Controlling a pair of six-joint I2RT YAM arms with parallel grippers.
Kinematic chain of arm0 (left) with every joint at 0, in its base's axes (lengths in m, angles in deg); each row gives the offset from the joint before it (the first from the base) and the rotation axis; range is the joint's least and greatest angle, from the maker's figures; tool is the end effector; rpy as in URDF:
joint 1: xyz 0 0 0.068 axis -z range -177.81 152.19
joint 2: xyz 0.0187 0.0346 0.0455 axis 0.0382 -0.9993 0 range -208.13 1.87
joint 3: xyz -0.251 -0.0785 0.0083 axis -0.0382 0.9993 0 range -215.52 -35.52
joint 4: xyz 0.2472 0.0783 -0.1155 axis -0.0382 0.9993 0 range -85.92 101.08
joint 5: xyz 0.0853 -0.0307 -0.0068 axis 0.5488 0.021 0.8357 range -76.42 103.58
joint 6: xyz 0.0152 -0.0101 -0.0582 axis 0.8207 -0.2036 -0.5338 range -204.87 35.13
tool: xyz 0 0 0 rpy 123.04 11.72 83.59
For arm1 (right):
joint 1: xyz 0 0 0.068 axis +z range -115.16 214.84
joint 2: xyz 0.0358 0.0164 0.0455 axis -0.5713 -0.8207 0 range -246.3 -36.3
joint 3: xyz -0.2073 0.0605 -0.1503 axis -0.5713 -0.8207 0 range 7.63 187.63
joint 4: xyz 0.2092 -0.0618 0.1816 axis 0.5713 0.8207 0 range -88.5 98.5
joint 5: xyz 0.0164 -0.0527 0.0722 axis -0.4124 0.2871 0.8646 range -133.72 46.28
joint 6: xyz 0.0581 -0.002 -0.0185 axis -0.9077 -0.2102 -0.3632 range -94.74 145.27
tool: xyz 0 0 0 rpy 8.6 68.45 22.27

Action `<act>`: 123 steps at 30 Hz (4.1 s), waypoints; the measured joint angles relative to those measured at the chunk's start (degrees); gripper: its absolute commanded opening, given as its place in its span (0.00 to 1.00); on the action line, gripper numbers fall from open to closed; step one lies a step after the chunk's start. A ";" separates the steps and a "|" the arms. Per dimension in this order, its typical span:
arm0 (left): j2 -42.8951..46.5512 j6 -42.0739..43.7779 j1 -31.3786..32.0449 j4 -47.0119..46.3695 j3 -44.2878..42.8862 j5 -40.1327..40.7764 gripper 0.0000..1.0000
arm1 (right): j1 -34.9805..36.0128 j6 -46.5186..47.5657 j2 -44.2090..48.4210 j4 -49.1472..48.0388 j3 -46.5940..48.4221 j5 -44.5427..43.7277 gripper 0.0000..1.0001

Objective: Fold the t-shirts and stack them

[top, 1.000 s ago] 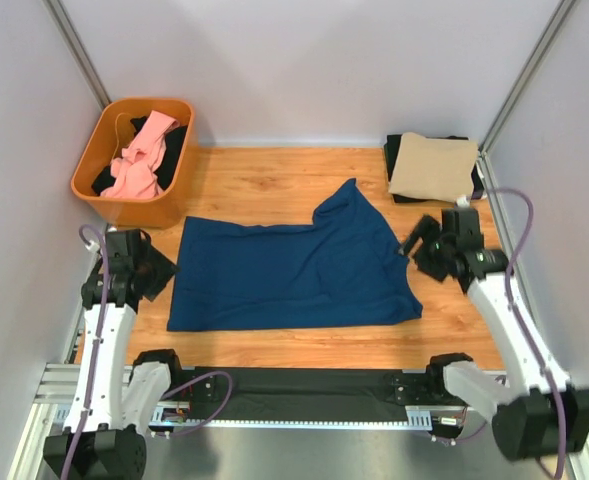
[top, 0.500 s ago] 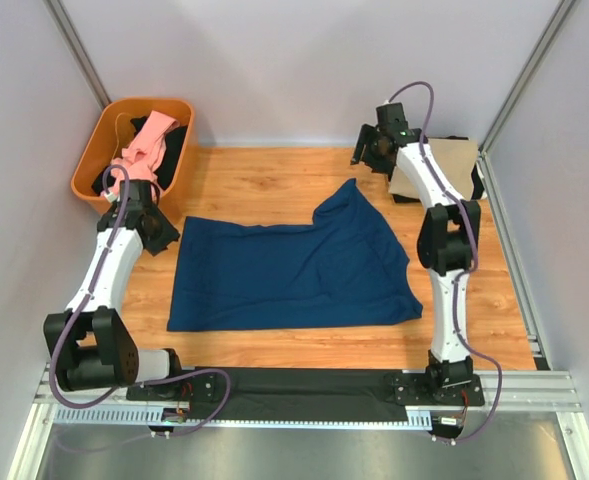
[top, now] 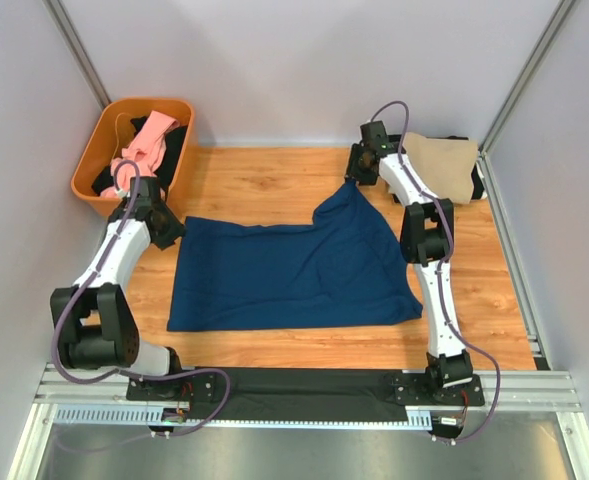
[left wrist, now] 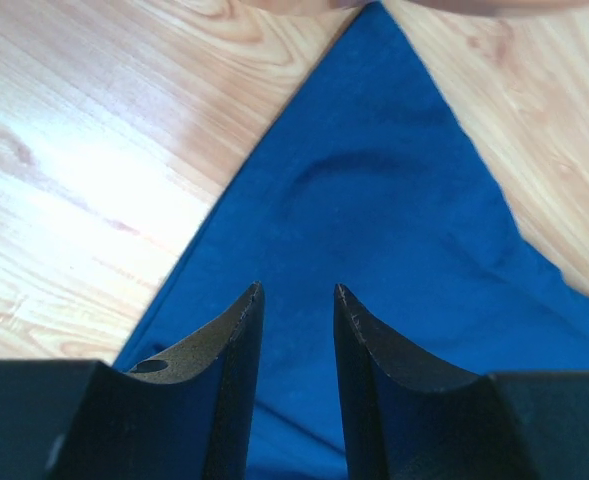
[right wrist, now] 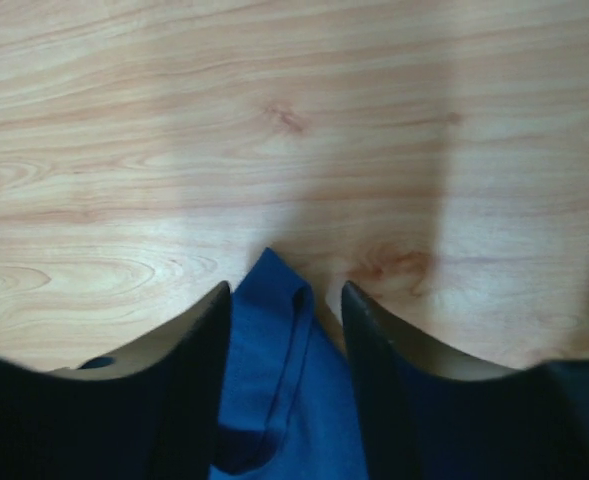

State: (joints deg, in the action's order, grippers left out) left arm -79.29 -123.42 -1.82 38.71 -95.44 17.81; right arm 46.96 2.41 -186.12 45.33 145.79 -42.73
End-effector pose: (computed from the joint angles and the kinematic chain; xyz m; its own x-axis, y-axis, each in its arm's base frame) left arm 0.3193 0.0257 0.2241 -0.5766 -0.6634 -0.4769 -0.6013 0.7397 -0.3019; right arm 0.5695 0.1232 0.1471 -0.8277 0.2194 -0.5165 0.1107 0.9661 0.2330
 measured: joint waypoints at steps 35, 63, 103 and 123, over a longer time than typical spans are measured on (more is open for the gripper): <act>-31.06 -12.37 16.44 7.28 -26.84 24.48 0.54 | 0.20 -1.73 16.55 -29.92 -37.03 4.17 0.00; -22.97 5.09 25.07 4.50 -32.52 18.97 0.46 | -2.03 -2.29 52.65 -24.50 -59.54 5.84 0.00; -48.43 4.50 18.47 17.38 -45.40 17.22 0.43 | -19.65 -0.42 50.42 -10.93 -60.22 1.25 0.00; -48.98 4.15 19.76 10.29 -59.39 6.45 0.57 | -18.08 -0.24 50.42 -11.96 -60.24 5.25 0.00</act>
State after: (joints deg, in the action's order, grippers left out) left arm -128.28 -119.27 17.94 49.00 -154.82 24.26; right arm 28.89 2.17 -135.69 33.38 85.56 -37.48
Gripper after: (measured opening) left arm 0.572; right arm 0.007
